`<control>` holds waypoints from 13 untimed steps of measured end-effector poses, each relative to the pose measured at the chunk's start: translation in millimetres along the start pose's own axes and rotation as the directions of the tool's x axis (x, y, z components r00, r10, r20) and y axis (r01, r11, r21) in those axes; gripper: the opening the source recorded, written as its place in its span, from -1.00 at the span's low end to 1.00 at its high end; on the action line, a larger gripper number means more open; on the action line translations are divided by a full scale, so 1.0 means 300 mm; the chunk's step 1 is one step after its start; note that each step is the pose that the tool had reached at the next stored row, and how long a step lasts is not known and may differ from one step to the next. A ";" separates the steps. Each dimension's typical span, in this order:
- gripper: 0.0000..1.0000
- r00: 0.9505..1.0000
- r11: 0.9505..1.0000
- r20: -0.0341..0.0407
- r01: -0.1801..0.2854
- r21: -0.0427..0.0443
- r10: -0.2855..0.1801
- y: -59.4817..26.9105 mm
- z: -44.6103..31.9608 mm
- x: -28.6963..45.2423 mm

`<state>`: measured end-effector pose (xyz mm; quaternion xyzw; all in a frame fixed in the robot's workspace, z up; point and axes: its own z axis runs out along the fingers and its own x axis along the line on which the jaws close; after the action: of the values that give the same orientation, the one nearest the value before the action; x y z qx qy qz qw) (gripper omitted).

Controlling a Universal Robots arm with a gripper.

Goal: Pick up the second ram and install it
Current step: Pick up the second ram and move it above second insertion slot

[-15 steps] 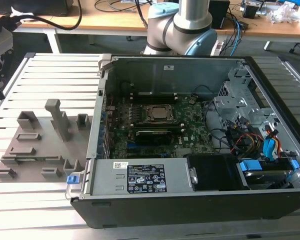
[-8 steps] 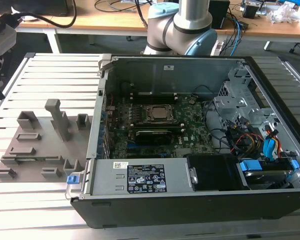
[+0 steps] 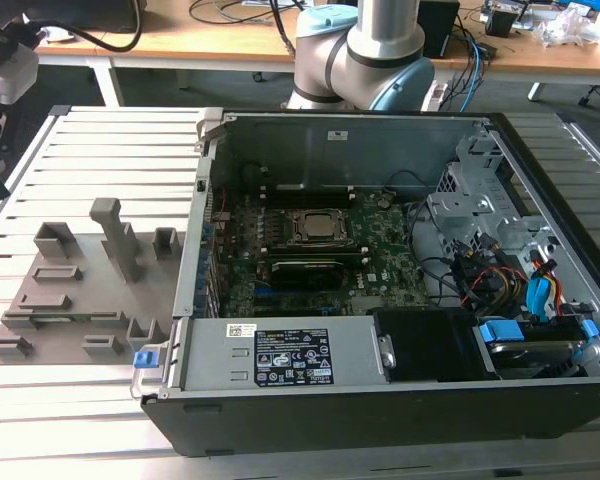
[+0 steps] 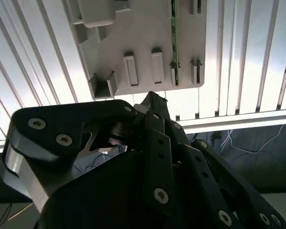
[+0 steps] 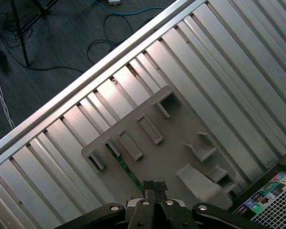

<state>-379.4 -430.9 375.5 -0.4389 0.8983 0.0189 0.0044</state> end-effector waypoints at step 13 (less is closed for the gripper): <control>-0.80 0.974 0.974 -0.006 0.228 -0.006 -0.228 0.000 0.000 0.000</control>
<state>-379.4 -430.9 375.5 -0.5390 0.8421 0.0192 0.0022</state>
